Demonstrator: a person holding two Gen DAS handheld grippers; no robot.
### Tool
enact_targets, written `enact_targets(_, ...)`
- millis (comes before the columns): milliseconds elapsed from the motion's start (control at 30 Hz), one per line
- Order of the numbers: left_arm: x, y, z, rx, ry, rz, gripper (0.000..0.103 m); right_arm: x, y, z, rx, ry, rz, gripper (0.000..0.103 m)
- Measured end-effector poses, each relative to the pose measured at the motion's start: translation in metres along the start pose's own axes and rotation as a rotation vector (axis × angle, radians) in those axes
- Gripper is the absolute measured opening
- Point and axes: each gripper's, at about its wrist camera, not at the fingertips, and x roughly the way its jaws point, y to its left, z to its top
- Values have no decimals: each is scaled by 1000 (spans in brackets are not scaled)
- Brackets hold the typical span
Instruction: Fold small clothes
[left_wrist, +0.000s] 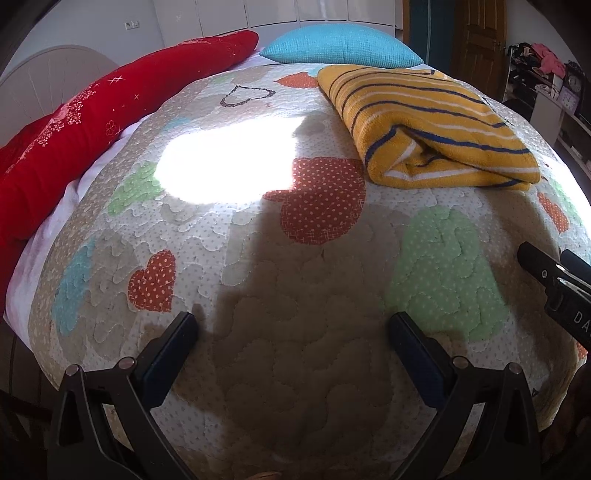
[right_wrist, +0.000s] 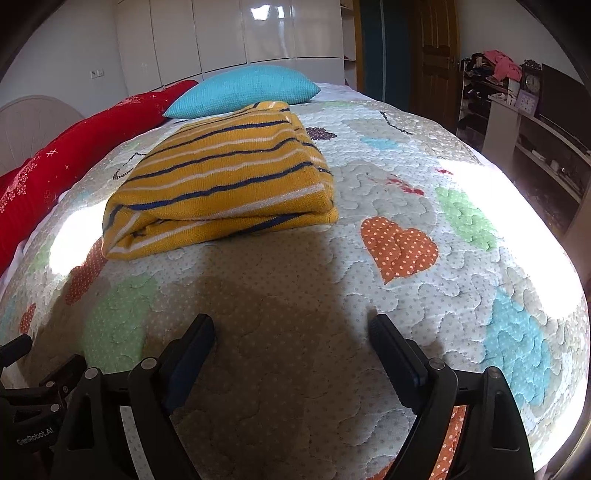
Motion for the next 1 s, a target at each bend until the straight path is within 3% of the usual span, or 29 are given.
enact_targets(1000, 1, 5, -2, -42, 27, -32, 103, 6, 9, -5, -27, 8, -47, 98)
